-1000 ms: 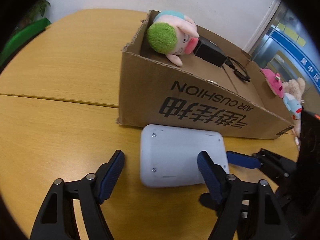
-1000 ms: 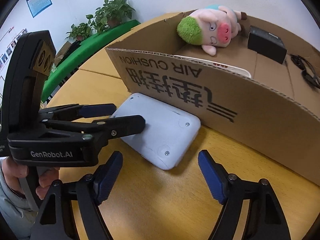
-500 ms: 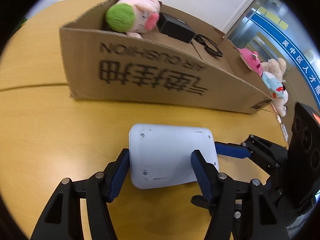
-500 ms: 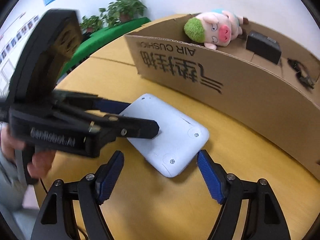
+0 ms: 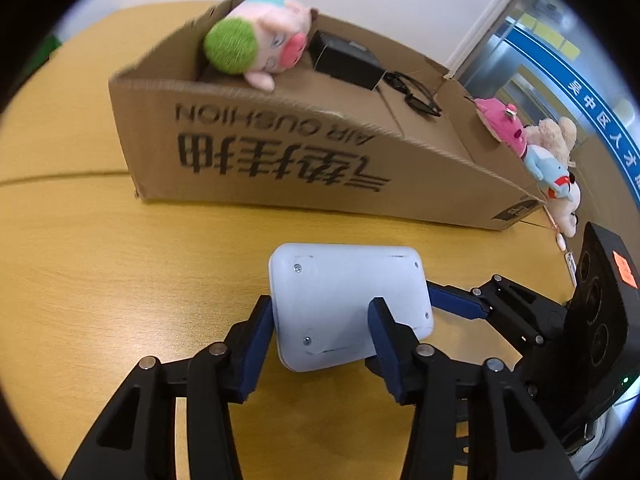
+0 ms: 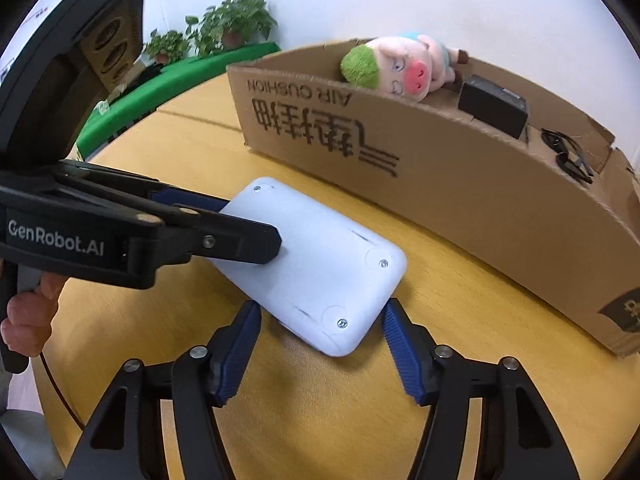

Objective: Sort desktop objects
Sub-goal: 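Lift the white device with both tools and carry it over the box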

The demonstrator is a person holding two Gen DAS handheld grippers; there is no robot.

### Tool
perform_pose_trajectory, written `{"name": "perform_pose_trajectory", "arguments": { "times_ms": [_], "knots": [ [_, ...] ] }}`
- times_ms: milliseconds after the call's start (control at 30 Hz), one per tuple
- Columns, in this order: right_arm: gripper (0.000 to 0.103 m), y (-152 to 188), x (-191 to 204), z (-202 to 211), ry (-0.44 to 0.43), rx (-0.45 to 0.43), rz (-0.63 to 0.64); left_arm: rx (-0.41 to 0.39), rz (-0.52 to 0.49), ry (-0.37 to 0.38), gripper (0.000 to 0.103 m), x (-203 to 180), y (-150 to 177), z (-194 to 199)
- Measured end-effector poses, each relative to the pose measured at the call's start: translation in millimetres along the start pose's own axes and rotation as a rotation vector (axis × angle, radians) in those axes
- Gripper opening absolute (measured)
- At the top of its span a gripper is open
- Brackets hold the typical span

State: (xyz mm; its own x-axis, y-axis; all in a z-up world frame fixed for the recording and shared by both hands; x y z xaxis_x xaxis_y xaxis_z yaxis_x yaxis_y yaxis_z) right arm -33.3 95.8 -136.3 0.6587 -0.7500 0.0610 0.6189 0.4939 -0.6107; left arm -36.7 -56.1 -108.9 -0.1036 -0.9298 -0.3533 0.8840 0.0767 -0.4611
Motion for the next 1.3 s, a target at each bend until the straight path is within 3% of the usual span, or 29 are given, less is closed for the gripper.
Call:
{"name": "perform_pose_trajectory", "arguments": {
  "times_ms": [267,433,633,767,900,1300],
  "knots": [
    [0.060,-16.8,-8.2,53.8,0.044,-0.119,-0.016,-0.114,-0.075,-0.022,0.047,-46.5,-21.3,39.7],
    [0.060,-44.9,-30.4,89.2,0.094,-0.194,-0.021,-0.180,-0.141,-0.006,0.047,-72.9,-59.8,56.0],
    [0.060,-82.3,-76.0,99.3,0.161,-0.215,-0.025,-0.203,-0.219,-0.002,0.047,-102.0,-111.8,41.5],
    [0.056,-104.0,-118.3,97.4,0.164,-0.216,-0.105,-0.145,-0.231,0.038,0.047,-108.5,-141.5,9.1],
    [0.055,-117.3,-151.4,71.0,0.171,-0.150,-0.118,-0.089,-0.185,0.063,0.047,-103.7,-162.7,-23.6],
    [0.054,-115.7,-207.6,-14.3,0.103,0.050,-0.302,0.090,-0.114,0.013,0.047,-83.0,-190.6,-100.8]
  ]
}}
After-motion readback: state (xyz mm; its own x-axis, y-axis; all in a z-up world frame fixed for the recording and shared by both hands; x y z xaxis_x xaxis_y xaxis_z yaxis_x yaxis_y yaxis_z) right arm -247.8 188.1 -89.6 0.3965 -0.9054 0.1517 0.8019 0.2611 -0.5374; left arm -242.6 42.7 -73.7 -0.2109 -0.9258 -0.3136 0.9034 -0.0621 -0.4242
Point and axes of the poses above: each gripper's, at about its wrist camera, not at the fingertips, and z roughly against the way its jaws point, x to its left, y to its underside, the point moved 1 cm from there along -z, roughly the way its jaws point, and after that the axes turned 1 degree about y, right-handed, at the moved point
